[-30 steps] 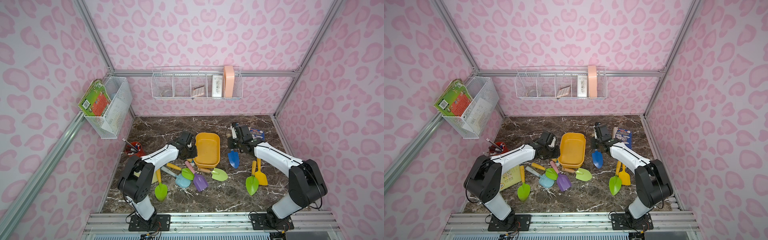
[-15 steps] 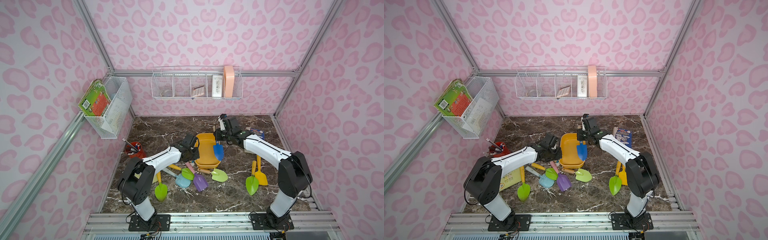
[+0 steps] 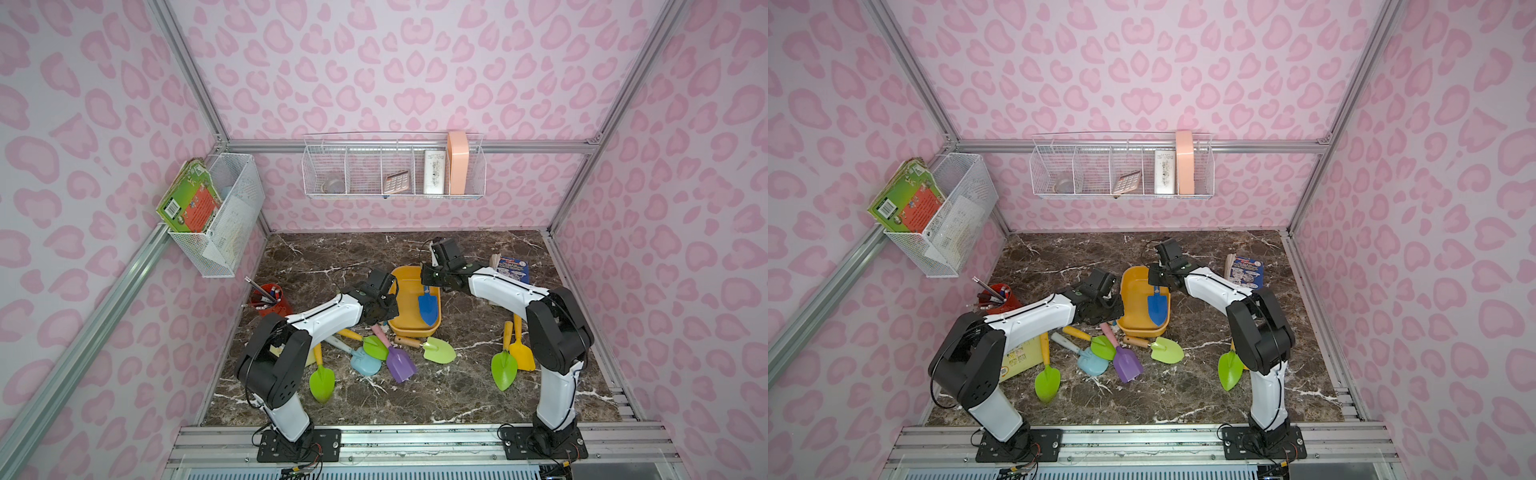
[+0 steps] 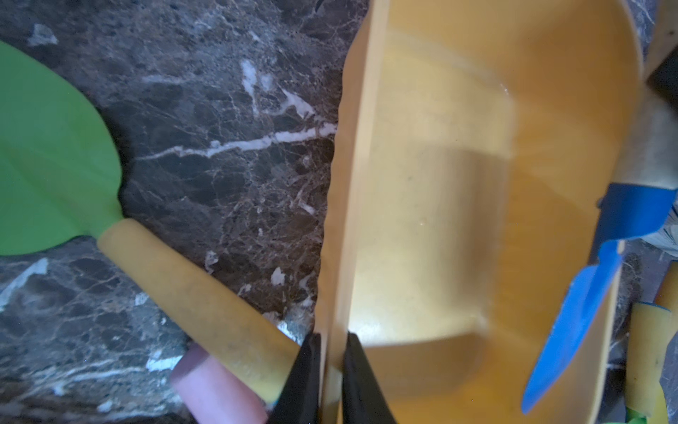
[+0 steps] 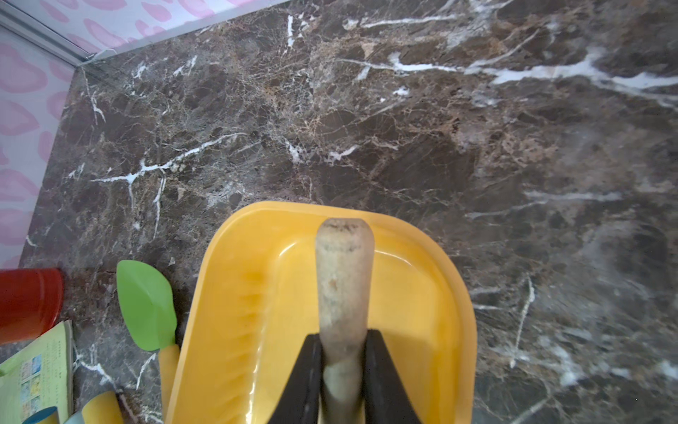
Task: Put the shovel into the storage box
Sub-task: Place the shovel in the storage box.
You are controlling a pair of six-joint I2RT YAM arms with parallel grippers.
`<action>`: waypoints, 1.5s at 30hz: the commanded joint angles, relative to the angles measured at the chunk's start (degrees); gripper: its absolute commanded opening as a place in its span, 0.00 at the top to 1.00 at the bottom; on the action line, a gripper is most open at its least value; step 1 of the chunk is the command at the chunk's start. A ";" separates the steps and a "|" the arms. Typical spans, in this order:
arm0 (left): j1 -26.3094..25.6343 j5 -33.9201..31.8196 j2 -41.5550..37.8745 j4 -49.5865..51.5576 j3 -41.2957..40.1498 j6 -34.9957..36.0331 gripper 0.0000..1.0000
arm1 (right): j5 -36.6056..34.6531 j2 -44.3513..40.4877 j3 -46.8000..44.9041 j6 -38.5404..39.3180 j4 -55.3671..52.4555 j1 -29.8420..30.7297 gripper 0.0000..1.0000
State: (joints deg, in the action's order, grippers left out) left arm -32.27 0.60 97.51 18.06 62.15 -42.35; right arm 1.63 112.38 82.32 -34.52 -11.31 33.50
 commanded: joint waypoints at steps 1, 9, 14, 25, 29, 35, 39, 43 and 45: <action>-0.24 -0.88 -0.71 1.03 -0.12 -0.93 0.81 | -2.35 0.29 0.80 -0.57 -0.12 0.56 0.86; -0.95 -2.45 -0.42 1.37 -0.01 -1.68 0.80 | -4.36 -0.68 -2.33 -3.18 -0.24 1.87 0.84; -1.20 -2.80 0.01 1.22 -0.10 -2.26 0.80 | -4.55 0.14 -2.81 -4.11 0.00 1.85 0.83; -1.48 -3.14 0.30 1.05 0.16 -2.60 0.80 | -5.70 4.08 0.12 -3.92 -1.79 0.87 0.63; -1.48 -3.15 0.24 1.18 0.17 -2.60 0.80 | -5.68 3.68 0.46 -3.85 -1.77 0.91 0.57; -1.48 -3.02 0.25 1.47 0.38 -2.41 0.77 | -5.26 1.94 0.64 -3.06 -1.70 1.02 0.57; -1.48 -2.68 0.09 2.94 1.96 -1.25 0.63 | -4.89 -0.14 0.08 -1.81 -1.48 1.65 0.57; -1.48 -2.18 -1.23 4.33 3.53 0.39 0.54 | -4.69 -2.78 -0.80 -0.63 -1.32 2.11 0.57; -1.48 -2.10 -2.43 5.42 4.24 1.47 0.53 | -4.53 -4.41 -1.73 0.14 -1.18 2.32 0.57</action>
State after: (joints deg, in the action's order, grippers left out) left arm -33.76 -1.96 96.49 21.26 65.36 -43.27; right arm -3.16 109.62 81.28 -35.92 -12.12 35.73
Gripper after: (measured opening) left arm 0.475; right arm 0.427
